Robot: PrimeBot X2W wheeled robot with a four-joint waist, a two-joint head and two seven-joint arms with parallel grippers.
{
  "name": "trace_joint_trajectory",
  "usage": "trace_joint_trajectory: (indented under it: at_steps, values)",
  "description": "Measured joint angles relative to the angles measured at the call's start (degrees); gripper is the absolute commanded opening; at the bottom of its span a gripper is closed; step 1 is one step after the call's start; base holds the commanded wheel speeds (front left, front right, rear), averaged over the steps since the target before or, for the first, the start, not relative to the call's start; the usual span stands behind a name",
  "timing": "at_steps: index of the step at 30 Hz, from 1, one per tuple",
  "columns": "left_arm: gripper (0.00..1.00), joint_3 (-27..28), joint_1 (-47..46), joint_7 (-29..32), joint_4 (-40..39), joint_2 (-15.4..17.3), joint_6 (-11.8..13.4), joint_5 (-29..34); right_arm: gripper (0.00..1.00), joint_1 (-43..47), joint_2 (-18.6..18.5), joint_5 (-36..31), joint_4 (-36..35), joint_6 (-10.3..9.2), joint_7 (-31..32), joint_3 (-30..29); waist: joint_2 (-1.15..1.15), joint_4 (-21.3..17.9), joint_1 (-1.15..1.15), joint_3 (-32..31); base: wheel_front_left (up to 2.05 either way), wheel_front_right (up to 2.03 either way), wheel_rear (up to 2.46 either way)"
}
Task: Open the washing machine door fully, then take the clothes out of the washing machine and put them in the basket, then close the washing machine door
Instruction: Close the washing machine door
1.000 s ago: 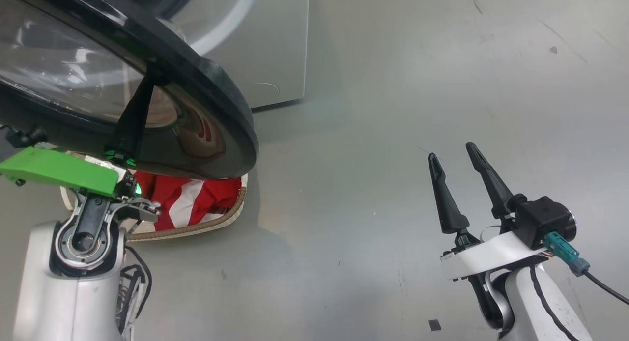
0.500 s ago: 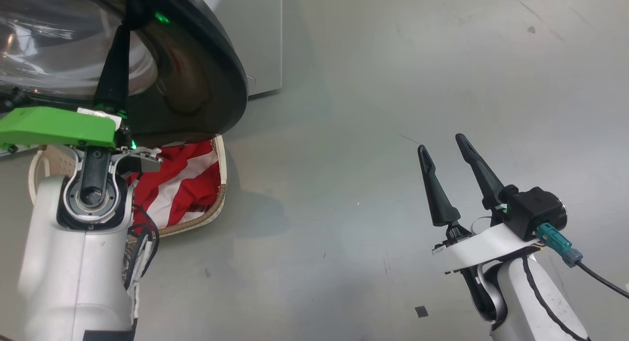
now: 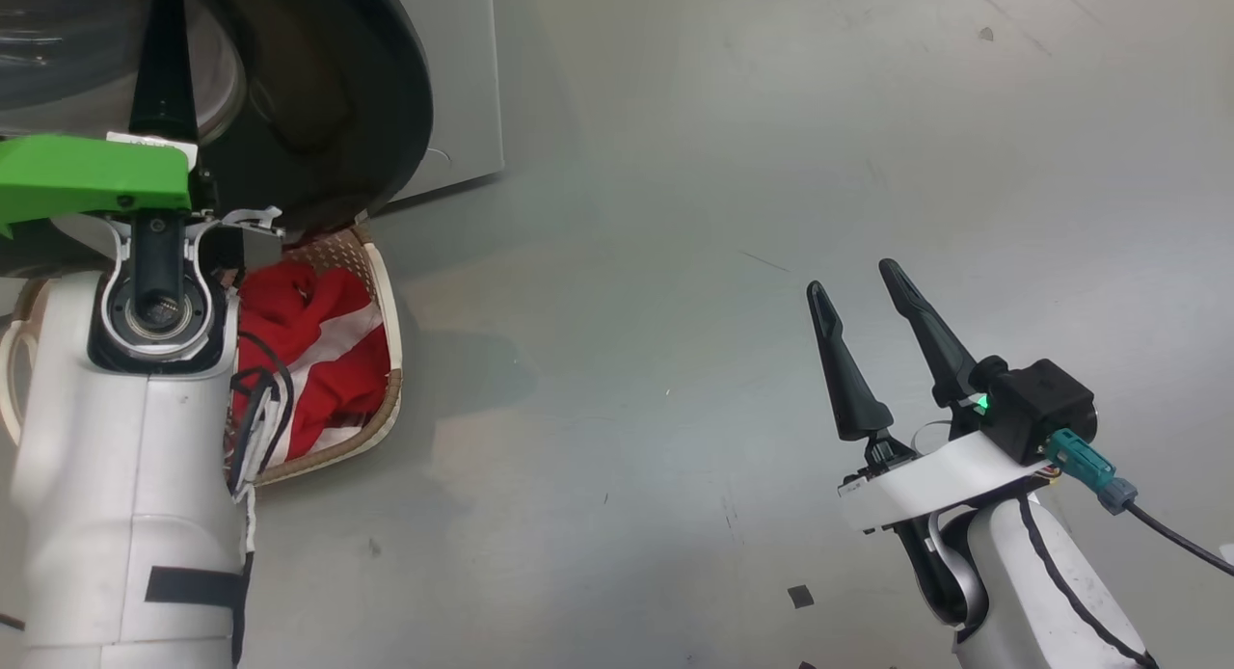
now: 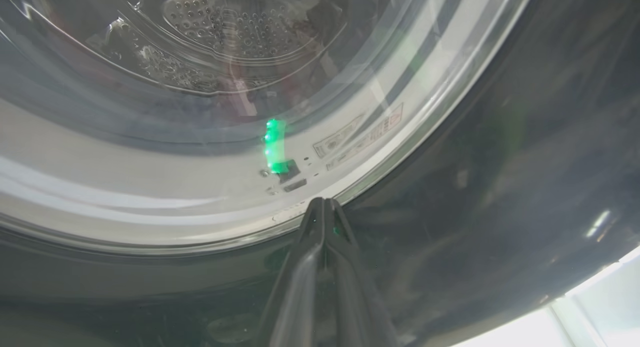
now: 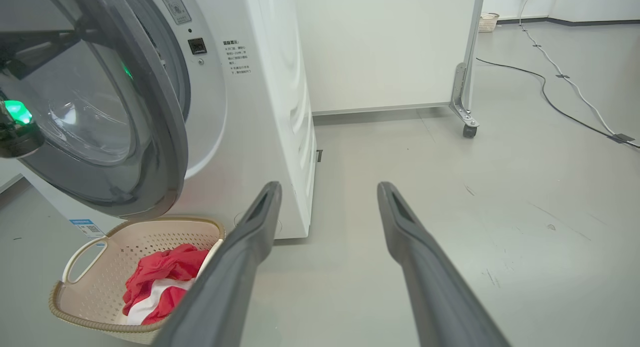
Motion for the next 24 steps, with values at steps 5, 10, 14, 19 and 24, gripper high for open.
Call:
trace_joint_trajectory:
  at_steps: [5,10,14,19,24]
  values:
    - [0.0,-0.04,-1.87,-0.91,3.01,0.13,0.01,0.48,1.0,0.01,0.0,0.18,0.4,0.0,-0.01,0.22,0.0,-0.57,0.0,-0.33,0.0,0.0,0.0]
    - [0.0,-0.44,-3.11,-1.49,5.53,0.3,0.01,0.48,1.0,0.01,0.02,0.24,0.62,-0.09,-0.01,0.1,0.0,-0.86,0.0,-0.84,0.0,0.0,0.0]
    - [0.0,-1.08,-3.32,-1.91,5.94,0.36,0.02,0.51,1.0,0.01,0.02,0.24,0.65,-0.1,-0.01,0.0,0.0,-0.69,0.0,-1.03,0.0,0.0,0.0]
    - [0.0,-4.1,-3.31,-1.88,4.91,0.15,0.0,0.52,1.0,0.05,0.02,0.23,0.64,-0.47,-0.01,-1.43,0.0,0.13,0.0,-1.29,0.0,0.0,0.0]
    - [0.0,-5.23,-1.73,-2.49,2.08,-0.67,-0.03,-0.82,1.0,0.14,0.03,-0.1,0.73,-0.87,-0.01,-2.71,0.0,1.57,0.0,-1.77,0.0,0.0,0.0]
